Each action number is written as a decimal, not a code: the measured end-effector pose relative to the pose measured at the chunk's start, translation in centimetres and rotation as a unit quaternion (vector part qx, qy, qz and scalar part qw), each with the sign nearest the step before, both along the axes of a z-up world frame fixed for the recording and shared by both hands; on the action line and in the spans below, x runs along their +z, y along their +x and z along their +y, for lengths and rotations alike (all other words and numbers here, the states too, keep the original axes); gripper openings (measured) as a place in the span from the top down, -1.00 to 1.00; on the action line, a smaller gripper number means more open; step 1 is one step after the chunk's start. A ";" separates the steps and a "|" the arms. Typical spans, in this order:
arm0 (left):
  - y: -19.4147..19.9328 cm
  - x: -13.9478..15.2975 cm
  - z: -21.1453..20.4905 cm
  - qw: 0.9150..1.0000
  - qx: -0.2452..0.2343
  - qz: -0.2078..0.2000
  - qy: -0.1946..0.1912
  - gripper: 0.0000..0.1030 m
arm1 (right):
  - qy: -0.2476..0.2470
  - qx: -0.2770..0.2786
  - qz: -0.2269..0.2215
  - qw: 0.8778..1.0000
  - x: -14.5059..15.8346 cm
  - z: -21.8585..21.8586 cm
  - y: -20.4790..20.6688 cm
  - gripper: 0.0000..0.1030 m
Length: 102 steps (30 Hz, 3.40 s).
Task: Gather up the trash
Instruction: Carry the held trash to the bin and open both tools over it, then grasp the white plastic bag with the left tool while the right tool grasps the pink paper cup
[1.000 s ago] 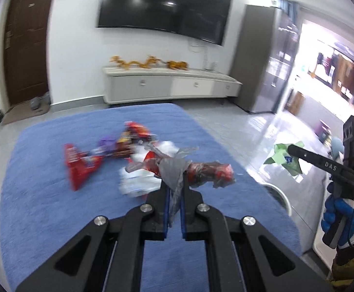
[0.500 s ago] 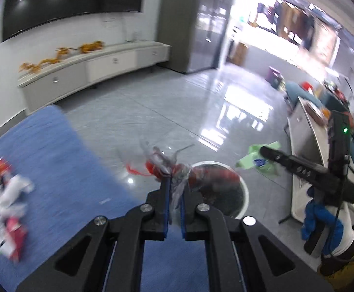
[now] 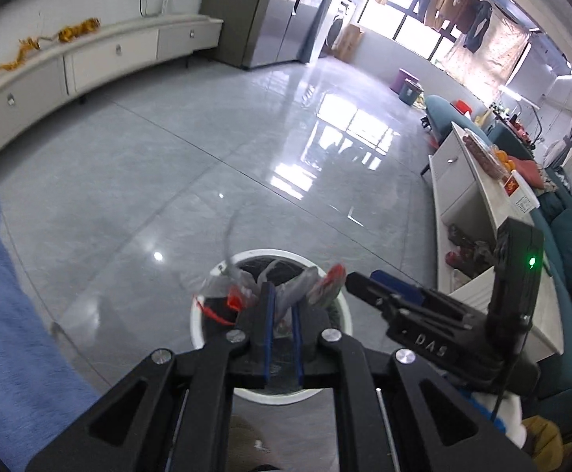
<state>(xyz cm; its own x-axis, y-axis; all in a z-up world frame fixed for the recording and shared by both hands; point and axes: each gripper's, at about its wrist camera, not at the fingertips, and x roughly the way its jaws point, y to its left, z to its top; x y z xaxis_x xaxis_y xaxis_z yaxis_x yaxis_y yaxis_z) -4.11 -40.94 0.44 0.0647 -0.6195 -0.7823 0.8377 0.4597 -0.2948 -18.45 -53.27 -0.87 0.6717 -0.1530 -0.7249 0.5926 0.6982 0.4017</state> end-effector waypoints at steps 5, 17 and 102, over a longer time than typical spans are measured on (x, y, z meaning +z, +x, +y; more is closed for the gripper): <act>0.3 -0.4 -0.9 1.000 -0.003 0.013 -0.004 0.84 | 0.000 -0.008 0.001 1.000 0.0 -0.1 -0.3 0.19; 0.2 0.5 -1.3 0.999 -0.004 0.043 -0.029 -0.01 | -0.028 -0.049 -0.016 0.998 3.5 0.2 -3.2 0.19; 12.7 -0.5 47.7 0.916 0.394 -0.009 -0.070 -0.03 | -0.058 0.378 -0.024 0.924 8.8 36.9 20.4 -0.12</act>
<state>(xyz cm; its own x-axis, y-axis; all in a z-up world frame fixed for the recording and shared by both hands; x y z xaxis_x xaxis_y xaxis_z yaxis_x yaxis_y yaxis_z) 8.56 6.79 -0.03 0.5468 -0.4698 -0.6931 0.2673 0.8824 -0.3872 1.92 -16.34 7.93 0.6490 0.2986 -0.6997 -0.0987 0.9451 0.3116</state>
